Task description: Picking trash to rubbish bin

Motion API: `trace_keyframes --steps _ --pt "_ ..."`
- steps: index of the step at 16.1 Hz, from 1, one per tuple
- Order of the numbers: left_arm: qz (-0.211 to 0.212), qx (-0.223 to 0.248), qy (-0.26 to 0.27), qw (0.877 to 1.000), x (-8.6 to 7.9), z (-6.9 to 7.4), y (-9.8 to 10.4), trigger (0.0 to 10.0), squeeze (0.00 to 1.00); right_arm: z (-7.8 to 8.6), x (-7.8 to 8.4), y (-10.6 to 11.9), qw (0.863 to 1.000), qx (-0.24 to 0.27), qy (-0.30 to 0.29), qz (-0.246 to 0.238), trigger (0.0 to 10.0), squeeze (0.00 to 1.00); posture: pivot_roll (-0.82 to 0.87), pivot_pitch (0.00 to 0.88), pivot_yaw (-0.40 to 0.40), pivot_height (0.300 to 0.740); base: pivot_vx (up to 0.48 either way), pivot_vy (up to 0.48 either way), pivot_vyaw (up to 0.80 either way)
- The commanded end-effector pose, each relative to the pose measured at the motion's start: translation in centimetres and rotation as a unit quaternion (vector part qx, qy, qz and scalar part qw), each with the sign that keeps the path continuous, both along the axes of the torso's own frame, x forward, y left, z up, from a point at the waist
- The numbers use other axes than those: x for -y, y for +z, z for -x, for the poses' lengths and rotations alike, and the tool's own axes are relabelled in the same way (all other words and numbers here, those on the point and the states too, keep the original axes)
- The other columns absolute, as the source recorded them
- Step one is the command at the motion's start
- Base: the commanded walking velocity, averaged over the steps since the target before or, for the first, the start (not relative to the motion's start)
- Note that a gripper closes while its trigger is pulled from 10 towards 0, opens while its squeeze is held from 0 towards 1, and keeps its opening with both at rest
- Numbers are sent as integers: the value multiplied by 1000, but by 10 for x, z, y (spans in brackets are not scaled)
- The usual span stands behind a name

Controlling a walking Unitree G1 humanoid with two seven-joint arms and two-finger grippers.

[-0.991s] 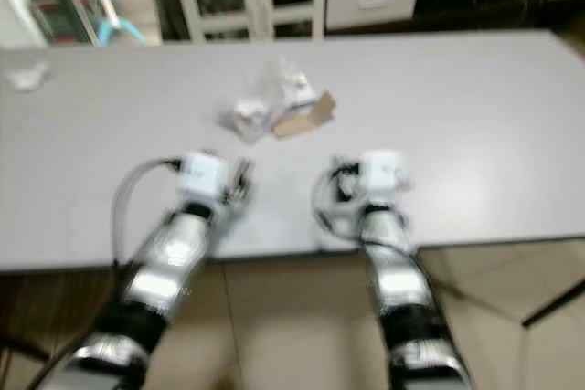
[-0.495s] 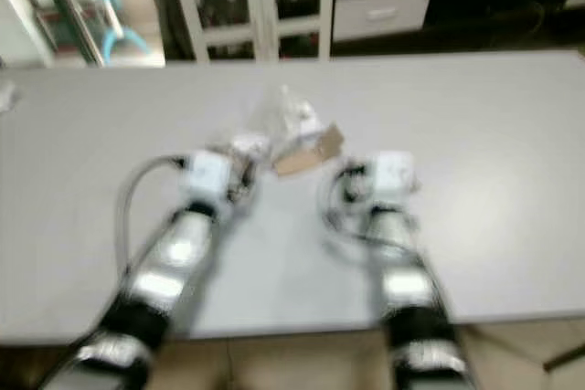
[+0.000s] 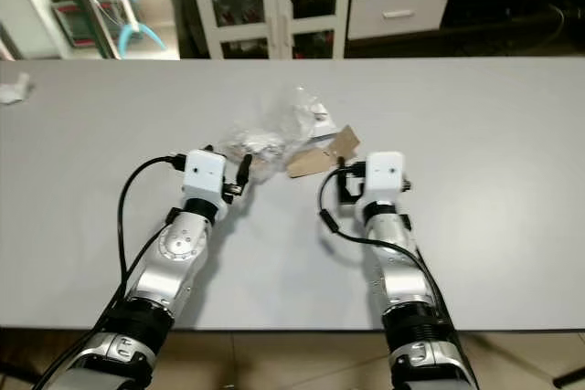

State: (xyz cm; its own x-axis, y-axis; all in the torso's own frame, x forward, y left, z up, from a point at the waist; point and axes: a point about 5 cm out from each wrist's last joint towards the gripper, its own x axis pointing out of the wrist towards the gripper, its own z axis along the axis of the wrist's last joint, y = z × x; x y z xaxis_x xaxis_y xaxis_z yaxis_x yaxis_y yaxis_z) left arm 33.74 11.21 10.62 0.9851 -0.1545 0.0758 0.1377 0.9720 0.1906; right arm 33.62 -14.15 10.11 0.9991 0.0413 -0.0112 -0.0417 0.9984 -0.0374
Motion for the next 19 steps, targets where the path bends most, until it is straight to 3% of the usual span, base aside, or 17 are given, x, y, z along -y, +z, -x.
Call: trace_keyframes --steps 1,19 --pt "0 7 1 1000 1 -1 3 10000 0 -1 4 2 1000 1 -6 -3 10000 0 -61 32 42 740 0 0 0" --pt "-9 7 3 1000 0 -1 3 10000 0 0 3 0 1000 -2 -6 -2 10000 0 -62 34 45 740 0 0 0"
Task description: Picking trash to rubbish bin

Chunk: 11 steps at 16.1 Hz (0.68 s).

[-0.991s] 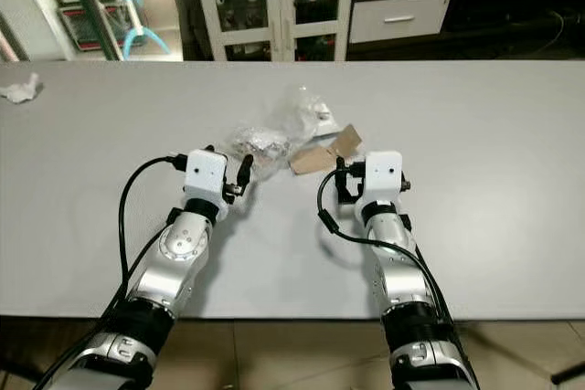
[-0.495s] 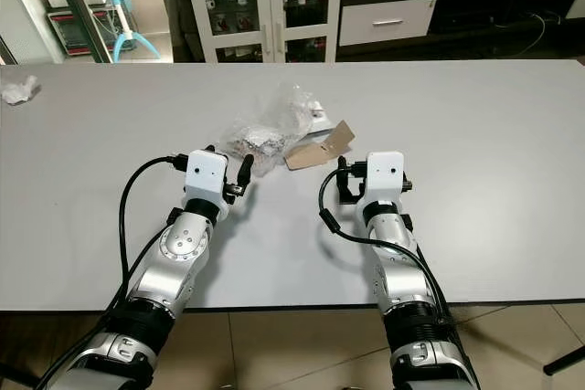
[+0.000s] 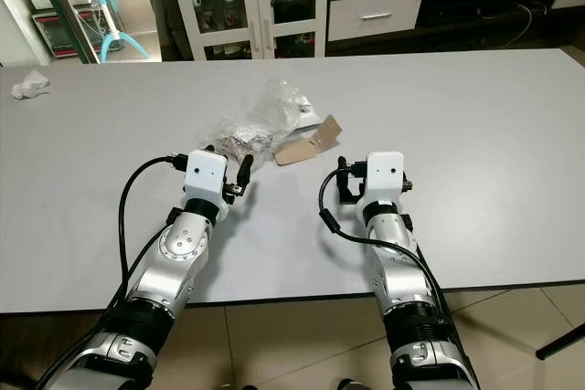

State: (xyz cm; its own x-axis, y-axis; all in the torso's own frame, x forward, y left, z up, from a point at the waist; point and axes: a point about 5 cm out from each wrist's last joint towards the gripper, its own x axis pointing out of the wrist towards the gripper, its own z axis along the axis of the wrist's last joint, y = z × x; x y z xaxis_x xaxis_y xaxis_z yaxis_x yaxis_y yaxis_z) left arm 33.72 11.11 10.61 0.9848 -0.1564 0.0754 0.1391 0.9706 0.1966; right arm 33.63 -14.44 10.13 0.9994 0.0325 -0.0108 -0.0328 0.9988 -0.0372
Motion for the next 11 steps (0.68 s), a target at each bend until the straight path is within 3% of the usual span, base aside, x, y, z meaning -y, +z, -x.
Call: trace_keyframes --steps 1,5,9,11 --pt "-6 6 5 1000 -1 -1 3 10000 0 1 0 -1 1000 -2 -1 -2 10000 0 -62 34 45 740 0 0 0" --pt "-8 4 12 1000 -3 -2 2 10000 0 1 0 -1 1000 -3 0 -2 10000 0 -61 36 44 740 0 0 0" --pt "-9 6 16 1000 -3 -2 3 10000 0 1 0 -1 1000 -3 1 -3 10000 0 -61 37 45 740 416 0 0" --pt "-6 10 17 1000 -3 -2 4 10000 0 1 0 -1 1000 -3 1 -2 10000 0 -60 36 45 740 0 0 0"
